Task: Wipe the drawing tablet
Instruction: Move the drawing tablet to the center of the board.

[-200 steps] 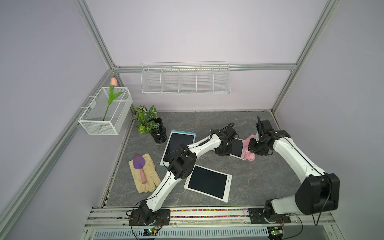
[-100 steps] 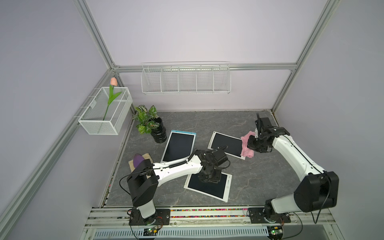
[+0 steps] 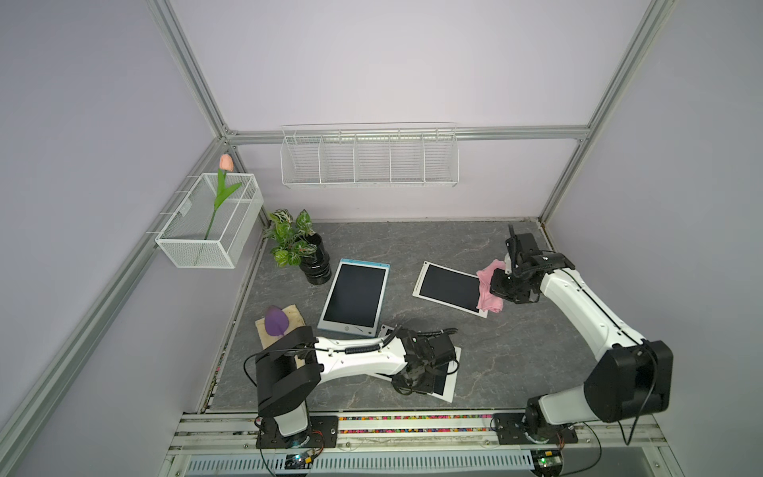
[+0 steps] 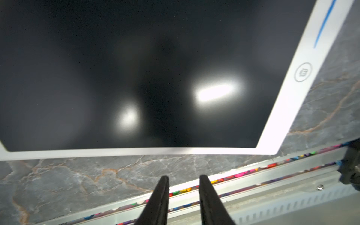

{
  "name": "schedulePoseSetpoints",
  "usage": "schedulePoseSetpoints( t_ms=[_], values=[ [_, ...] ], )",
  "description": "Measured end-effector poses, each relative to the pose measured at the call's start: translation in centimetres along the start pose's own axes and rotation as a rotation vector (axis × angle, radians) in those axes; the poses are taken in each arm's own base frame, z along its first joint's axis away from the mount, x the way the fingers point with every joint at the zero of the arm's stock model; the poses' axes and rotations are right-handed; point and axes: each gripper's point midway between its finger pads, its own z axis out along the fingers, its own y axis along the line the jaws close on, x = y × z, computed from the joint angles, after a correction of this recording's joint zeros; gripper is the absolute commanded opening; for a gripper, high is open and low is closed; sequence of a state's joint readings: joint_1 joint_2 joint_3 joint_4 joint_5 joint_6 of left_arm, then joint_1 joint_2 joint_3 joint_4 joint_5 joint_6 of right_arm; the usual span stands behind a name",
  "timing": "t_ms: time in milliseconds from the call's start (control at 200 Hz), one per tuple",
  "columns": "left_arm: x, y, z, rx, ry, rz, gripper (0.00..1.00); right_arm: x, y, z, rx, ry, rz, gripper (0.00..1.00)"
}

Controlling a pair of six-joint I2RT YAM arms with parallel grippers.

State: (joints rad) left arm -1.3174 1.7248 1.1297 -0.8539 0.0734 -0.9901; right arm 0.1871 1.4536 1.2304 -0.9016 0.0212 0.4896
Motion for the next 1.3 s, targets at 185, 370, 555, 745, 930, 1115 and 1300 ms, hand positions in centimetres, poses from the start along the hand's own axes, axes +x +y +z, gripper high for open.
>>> schedulePoseSetpoints(
  t_ms=[185, 370, 555, 745, 930, 1115, 1300],
  values=[
    [1.0, -0.5, 0.5, -0.016, 0.008, 0.014, 0.3, 0.0, 0.0, 0.0, -0.001, -0.001, 0.0, 0.07],
    [1.0, -0.4, 0.7, -0.028, 0.005, 0.01, 0.3, 0.0, 0.0, 0.0, -0.001, -0.001, 0.0, 0.07],
    [1.1, 0.8, 1.3, -0.091, 0.005, 0.007, 0.31, 0.0, 0.0, 0.0, -0.002, -0.001, 0.0, 0.07],
    [1.1, 1.6, 1.3, -0.126, 0.003, 0.007, 0.32, 0.0, 0.1, 0.0, -0.005, 0.0, 0.0, 0.07],
    [0.9, 1.9, 2.2, -0.167, 0.008, 0.01, 0.33, 0.1, 0.2, 0.0, -0.011, 0.004, -0.001, 0.07],
    [-0.4, 1.0, 2.3, -0.191, 0.009, 0.026, 0.33, 0.1, 0.2, 0.0, -0.012, 0.004, -0.001, 0.07],
    [-2.7, 0.6, 2.3, -0.184, 0.0, 0.027, 0.33, 0.2, 0.1, 0.1, -0.009, 0.008, -0.001, 0.07]
  ],
)
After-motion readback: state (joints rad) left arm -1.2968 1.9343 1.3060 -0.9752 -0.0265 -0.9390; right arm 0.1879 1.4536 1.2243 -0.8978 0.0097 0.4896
